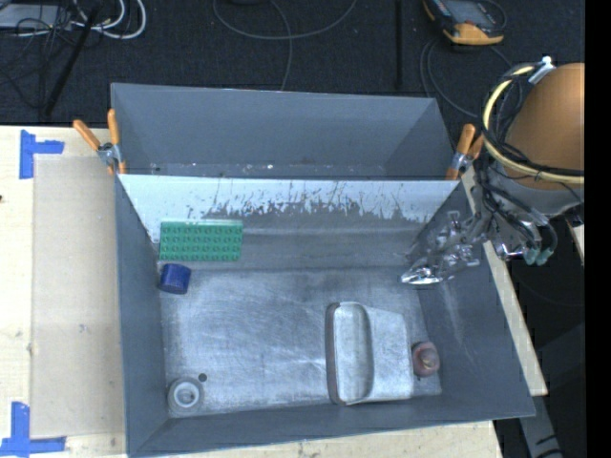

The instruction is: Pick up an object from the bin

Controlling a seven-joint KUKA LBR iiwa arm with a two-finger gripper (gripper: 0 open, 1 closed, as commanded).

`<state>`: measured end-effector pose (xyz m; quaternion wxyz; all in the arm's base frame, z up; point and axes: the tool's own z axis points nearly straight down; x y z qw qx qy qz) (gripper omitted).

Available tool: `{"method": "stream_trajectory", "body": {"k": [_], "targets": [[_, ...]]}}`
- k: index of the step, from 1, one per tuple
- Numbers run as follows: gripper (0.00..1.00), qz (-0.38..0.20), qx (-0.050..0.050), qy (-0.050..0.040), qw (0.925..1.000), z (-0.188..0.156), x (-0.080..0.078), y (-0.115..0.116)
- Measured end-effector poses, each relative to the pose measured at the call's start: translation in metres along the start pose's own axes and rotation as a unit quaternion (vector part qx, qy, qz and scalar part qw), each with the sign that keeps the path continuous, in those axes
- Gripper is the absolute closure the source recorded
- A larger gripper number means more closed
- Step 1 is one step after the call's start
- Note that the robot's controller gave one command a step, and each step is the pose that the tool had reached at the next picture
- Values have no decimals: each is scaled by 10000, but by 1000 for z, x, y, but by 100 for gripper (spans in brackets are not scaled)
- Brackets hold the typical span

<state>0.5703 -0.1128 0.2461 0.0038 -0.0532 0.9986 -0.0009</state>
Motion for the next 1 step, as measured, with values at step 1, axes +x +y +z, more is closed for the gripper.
{"method": "stream_trajectory", "body": {"k": [1], "targets": [[100, -1182, -23, 41, 9930, 26, 5, 22]]}}
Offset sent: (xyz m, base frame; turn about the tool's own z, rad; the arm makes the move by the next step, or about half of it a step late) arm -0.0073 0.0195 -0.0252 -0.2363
